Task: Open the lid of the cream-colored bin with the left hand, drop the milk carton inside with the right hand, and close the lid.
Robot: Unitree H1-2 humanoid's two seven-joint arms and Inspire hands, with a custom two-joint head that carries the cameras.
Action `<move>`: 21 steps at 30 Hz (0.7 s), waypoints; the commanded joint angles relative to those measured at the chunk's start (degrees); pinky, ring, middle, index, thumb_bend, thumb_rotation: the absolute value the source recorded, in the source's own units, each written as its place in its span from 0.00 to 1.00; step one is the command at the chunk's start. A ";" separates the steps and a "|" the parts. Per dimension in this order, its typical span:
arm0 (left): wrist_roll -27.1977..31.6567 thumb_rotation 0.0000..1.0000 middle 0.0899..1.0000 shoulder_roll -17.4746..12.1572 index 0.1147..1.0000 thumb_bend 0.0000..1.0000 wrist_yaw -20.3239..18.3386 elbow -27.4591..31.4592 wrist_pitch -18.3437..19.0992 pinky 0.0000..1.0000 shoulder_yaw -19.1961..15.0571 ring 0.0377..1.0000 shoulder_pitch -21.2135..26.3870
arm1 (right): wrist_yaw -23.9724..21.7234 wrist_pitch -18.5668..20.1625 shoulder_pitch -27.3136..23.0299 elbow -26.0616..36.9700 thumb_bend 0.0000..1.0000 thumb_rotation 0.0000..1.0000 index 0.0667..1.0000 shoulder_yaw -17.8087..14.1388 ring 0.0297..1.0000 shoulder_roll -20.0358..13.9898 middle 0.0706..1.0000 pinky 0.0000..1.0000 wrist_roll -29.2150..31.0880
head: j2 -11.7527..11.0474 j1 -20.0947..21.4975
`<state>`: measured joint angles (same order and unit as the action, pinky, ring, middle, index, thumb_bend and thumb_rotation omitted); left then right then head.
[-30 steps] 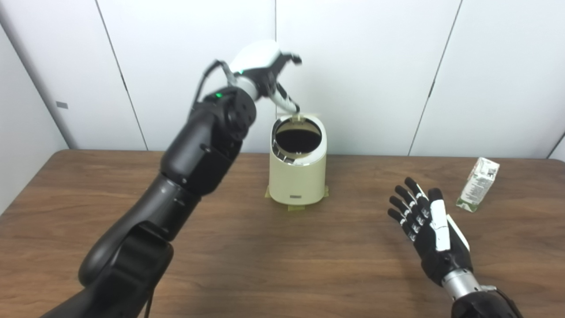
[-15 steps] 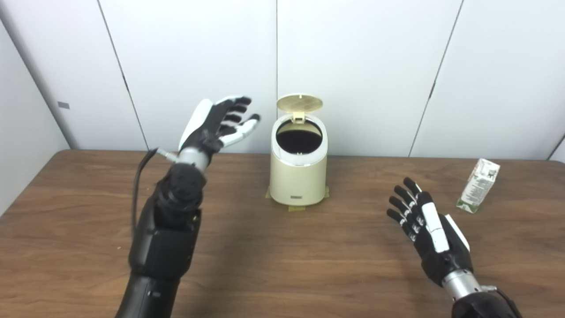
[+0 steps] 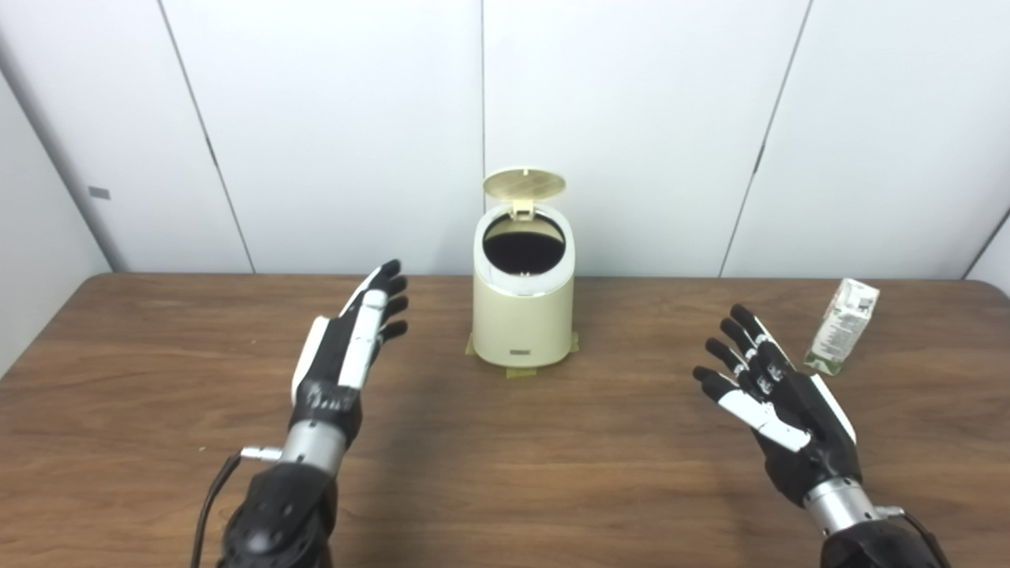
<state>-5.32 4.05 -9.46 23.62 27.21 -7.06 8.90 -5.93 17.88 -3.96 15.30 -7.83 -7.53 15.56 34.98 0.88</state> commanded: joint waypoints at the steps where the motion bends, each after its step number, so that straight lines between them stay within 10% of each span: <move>1: 2.89 1.00 0.99 0.79 1.00 0.49 0.10 2.62 -0.30 0.99 0.71 0.98 0.32 | 0.00 -2.16 -1.05 2.27 0.87 0.23 0.92 -1.26 0.92 -0.90 0.96 0.75 0.90 | 0.32 0.85; 21: 6.91 1.00 0.99 -0.16 0.99 0.51 5.06 -0.48 -1.85 0.99 3.37 0.98 -2.74 | 7.75 -0.83 1.55 6.16 0.82 0.04 0.78 -12.56 0.74 -6.50 0.82 0.61 -2.76 | 0.75 9.22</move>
<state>0.81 4.09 -4.72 22.86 26.90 -4.12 4.34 1.78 17.92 -0.89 19.40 -19.40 -12.36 12.87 35.51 9.23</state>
